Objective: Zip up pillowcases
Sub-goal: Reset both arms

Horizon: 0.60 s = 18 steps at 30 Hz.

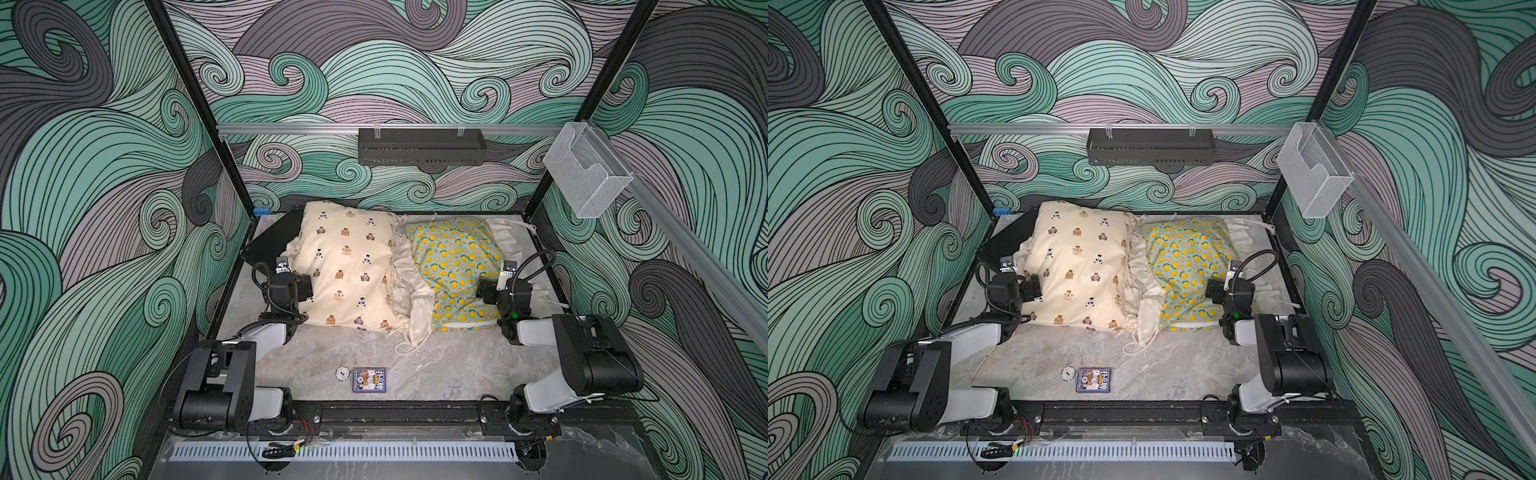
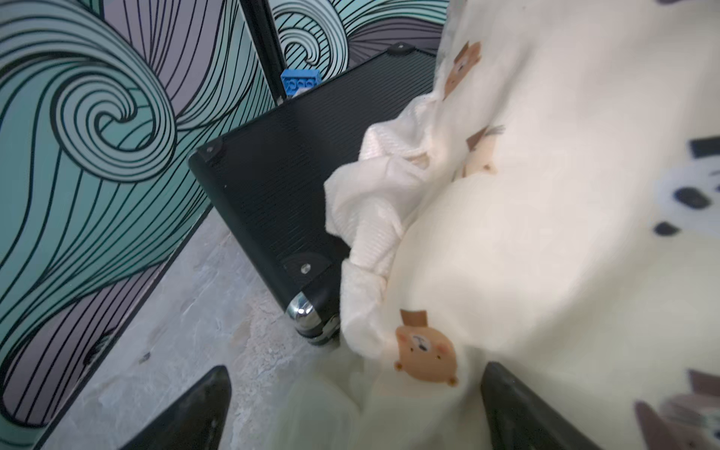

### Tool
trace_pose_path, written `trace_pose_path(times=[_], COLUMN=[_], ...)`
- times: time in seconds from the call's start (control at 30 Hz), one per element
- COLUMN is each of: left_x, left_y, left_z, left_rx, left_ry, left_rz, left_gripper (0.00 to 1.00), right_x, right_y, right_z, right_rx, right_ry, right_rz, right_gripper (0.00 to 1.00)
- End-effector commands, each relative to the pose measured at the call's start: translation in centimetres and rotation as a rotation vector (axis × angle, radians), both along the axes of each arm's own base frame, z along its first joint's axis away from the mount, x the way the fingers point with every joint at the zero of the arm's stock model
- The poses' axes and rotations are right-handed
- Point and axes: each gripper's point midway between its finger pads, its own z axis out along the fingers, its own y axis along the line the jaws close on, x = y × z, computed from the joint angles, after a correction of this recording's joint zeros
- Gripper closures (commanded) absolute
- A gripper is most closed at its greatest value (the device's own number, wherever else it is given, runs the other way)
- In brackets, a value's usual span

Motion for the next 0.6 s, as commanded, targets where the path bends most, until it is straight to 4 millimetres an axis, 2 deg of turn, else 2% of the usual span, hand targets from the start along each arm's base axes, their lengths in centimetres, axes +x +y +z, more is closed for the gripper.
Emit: trace_pose_path(times=[0.0, 0.03, 0.17, 0.57], left_x=[1.9, 2.2, 2.4, 2.2], left_y=[-0.7, -0.9, 0.8, 0.8], left_z=[-0.3, -0.6, -1.6, -1.6], left_rx=[0.002, 0.005, -0.042, -0.070], left_ry=[-0.051, -0.040, -0.044, -0.020], left_rz=[-0.066, -0.081, -0.015, -0.013], left_gripper=[0.02, 0.01, 0.01, 0.01], right_x=[1.0, 1.0, 1.0, 1.1], right_y=[0.7, 0.8, 0.8, 0.9], right_z=[1.9, 1.8, 1.9, 1.8], right_rx=[-0.023, -0.023, -0.023, -0.023], right_ry=[-0.067, -0.054, -0.056, -0.056], right_rz=[0.037, 0.040, 0.042, 0.048], right_gripper=[0.00, 0.00, 0.00, 0.01])
